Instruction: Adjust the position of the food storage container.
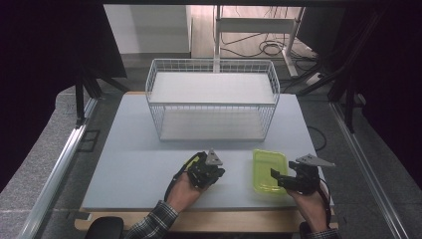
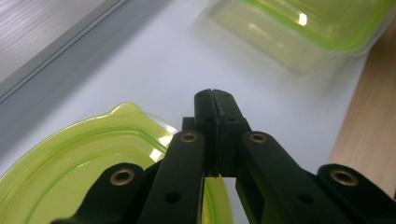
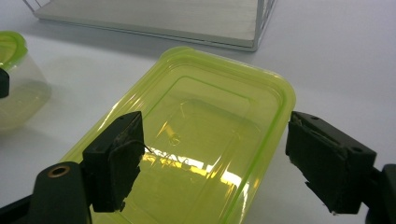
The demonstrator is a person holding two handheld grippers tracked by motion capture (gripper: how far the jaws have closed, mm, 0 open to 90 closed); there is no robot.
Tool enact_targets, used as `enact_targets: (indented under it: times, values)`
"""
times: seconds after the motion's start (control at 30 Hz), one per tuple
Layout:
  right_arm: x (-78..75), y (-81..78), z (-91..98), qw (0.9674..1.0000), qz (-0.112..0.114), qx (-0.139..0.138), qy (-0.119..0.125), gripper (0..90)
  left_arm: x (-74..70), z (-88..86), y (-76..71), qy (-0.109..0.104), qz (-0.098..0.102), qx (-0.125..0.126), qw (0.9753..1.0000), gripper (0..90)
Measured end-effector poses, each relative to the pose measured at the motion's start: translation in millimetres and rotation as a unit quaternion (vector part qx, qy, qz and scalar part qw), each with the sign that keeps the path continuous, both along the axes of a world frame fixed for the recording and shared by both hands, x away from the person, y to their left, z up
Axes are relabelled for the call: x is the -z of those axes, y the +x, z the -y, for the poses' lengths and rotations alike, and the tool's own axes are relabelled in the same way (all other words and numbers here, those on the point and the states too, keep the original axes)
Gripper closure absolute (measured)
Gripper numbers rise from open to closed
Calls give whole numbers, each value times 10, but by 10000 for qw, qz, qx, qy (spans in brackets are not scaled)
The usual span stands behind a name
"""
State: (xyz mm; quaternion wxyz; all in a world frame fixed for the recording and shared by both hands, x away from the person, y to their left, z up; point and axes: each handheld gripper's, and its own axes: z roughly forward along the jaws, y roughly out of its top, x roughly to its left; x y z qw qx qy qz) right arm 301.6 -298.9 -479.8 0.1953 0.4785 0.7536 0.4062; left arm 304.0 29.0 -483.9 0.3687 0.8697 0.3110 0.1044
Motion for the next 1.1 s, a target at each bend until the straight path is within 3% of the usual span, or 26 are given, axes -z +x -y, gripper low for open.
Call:
enact_targets:
  times: [0.4, 0.83, 1.1]
  values:
    - [10, 2, -16, 10000, -32, -7, -14, 202, 83, -531, -14, 30, -168, -468, 9988, 899]
    - [20, 7, -25, 10000, -72, -18, -38, 212, 104, -1128, 27, 113, -150, -1074, 9940, 899]
    - [25, 15, -18, 9999, -99, -21, -50, 225, 126, -1347, 116, 61, -121, -1314, 9912, 899]
